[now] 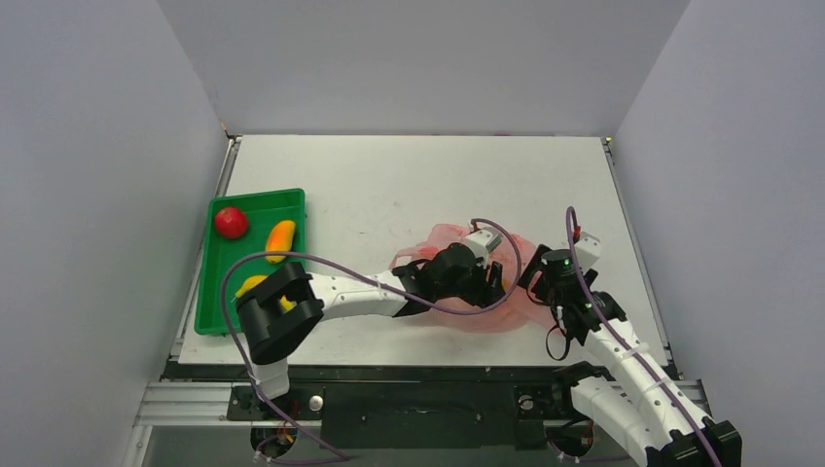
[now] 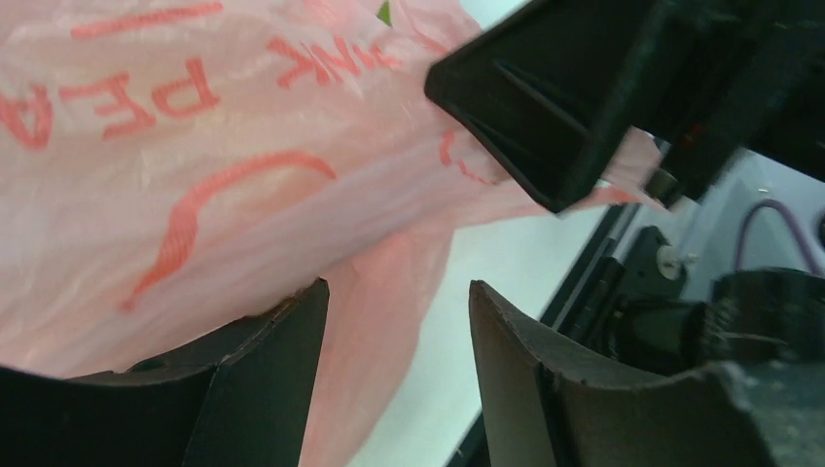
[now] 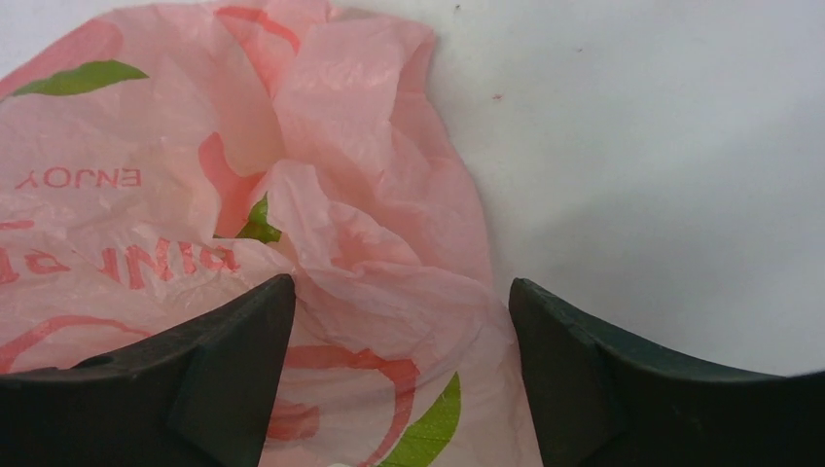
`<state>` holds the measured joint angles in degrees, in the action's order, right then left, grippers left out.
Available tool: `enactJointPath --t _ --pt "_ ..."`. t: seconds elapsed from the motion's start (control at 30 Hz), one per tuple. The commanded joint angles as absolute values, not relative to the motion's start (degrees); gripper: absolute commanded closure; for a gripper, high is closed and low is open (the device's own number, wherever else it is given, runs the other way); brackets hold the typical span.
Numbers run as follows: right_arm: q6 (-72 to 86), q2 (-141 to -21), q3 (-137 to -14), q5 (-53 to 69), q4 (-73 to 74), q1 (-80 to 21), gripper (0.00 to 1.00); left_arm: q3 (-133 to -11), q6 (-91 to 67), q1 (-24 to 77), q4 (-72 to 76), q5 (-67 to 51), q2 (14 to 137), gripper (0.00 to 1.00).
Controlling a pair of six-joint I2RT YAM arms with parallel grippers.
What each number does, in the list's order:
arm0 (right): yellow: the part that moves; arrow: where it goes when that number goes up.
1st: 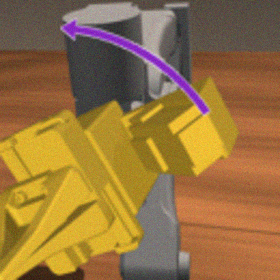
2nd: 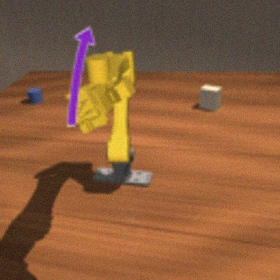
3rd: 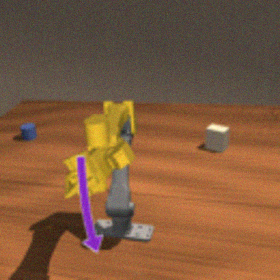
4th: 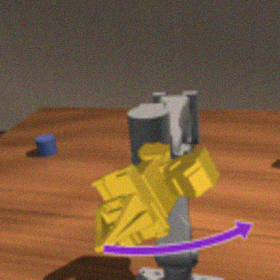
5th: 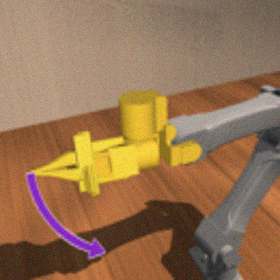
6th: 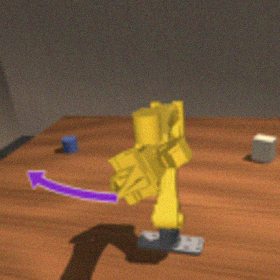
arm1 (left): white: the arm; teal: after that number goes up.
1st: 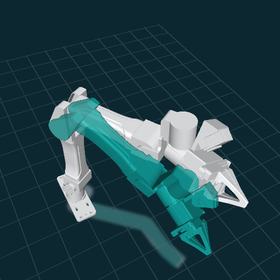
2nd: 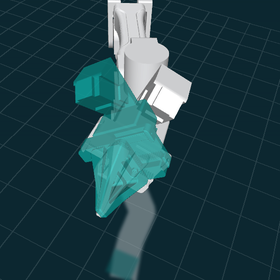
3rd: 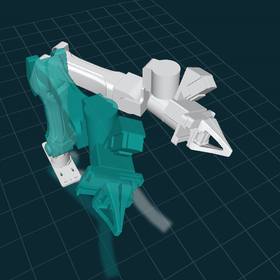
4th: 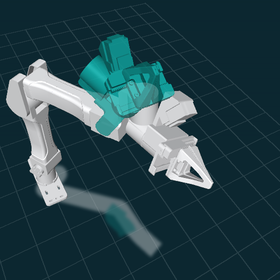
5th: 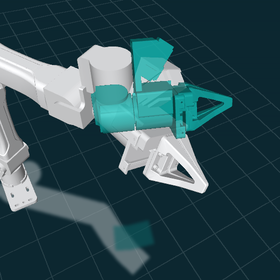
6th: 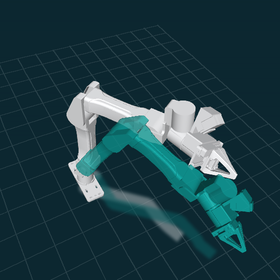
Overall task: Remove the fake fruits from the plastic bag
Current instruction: Take out the fake fruit from the plastic bag.
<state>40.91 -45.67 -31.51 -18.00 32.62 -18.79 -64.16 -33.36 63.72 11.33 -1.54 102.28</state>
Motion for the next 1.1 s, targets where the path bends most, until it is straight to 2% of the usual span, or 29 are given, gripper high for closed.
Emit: enactJointPath --t 0.0,0.27,0.53,0.83,1.07 --pt "40.15 -45.21 -29.65 -13.31 26.42 -18.07 0.29 -70.1 -29.09 64.46 10.25 3.48 108.42 0.48" --pt "39.85 -45.1 -28.18 -10.92 23.27 -17.72 0.49 -80.29 -26.47 64.34 2.31 8.05 116.7 0.49" --pt "39.54 -45.69 -28.16 -9.79 22.67 -17.39 0.56 -80.46 -25.18 64.03 2.16 11.76 117.05 0.59" --pt "38.65 -45.36 -28.29 -7.63 23.36 -17.25 0.49 -68.74 -27.42 62.4 10.47 7.5 106.69 0.5" --pt "38.67 -44.27 -28.07 -6.59 23.5 -17.16 0.47 -70.23 -32.28 59.3 12.16 5.58 108.98 0.59"
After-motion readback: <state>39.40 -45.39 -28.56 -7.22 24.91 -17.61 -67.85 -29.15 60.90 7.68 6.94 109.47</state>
